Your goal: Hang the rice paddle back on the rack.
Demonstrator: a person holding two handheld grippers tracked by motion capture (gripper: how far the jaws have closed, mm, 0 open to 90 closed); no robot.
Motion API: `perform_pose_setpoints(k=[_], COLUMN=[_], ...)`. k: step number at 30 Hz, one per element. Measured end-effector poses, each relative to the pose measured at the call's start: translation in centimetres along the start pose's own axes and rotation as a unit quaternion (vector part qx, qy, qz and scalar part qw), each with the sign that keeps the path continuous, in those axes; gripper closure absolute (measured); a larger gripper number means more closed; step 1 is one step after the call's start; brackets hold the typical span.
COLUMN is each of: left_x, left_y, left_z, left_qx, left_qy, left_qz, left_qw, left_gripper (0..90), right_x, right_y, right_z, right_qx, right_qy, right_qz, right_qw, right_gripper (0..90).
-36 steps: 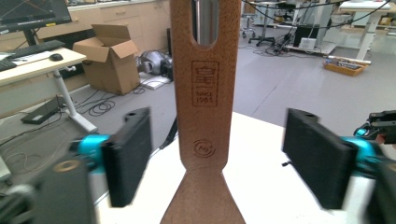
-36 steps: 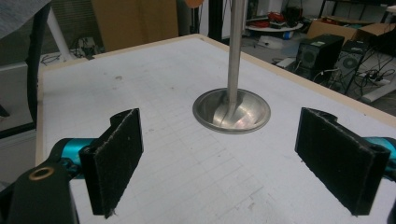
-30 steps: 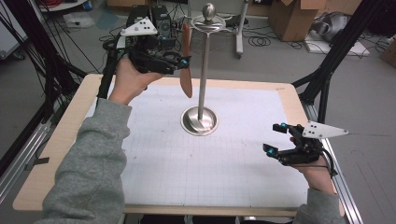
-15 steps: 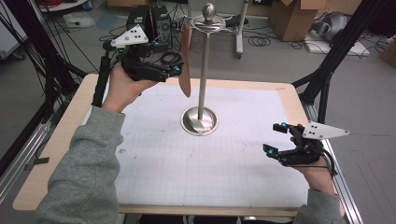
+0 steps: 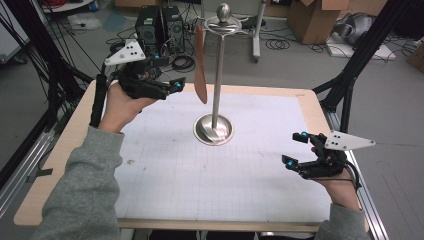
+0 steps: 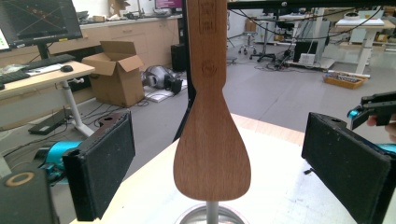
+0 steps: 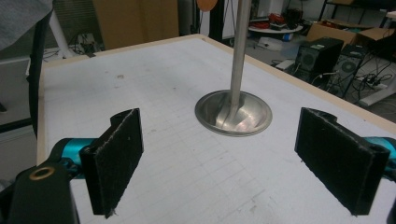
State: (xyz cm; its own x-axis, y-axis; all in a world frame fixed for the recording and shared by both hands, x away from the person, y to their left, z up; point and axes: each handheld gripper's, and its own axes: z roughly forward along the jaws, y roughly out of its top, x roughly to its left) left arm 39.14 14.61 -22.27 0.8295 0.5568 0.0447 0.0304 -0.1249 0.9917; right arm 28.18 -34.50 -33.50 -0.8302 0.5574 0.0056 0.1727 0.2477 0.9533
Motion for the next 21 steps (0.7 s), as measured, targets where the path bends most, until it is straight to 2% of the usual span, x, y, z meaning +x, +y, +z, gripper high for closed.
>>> perform_pose_setpoints(k=[9,12,21], left_x=[-0.4,-0.5,-0.7], left_y=[-1.5,-2.1,-3.8], left_z=[-1.4,-1.7,-3.2], left_qx=[0.003,0.012,0.014], left_qy=[0.004,0.003,0.014], left_qz=[0.000,0.004,-0.002], left_qw=[1.0000,0.9999,0.9998], left_gripper=[10.0,10.0,10.0], right_x=[0.2,0.3,0.2], right_y=[0.0,0.0,0.1], right_z=[0.4,0.3,0.2], right_qx=[0.008,0.010,0.003], right_qy=[0.002,0.002,-0.002], right_qz=[-0.004,0.000,-0.004], right_qw=[1.0000,1.0000,1.0000], right_gripper=[14.1,14.1,14.1])
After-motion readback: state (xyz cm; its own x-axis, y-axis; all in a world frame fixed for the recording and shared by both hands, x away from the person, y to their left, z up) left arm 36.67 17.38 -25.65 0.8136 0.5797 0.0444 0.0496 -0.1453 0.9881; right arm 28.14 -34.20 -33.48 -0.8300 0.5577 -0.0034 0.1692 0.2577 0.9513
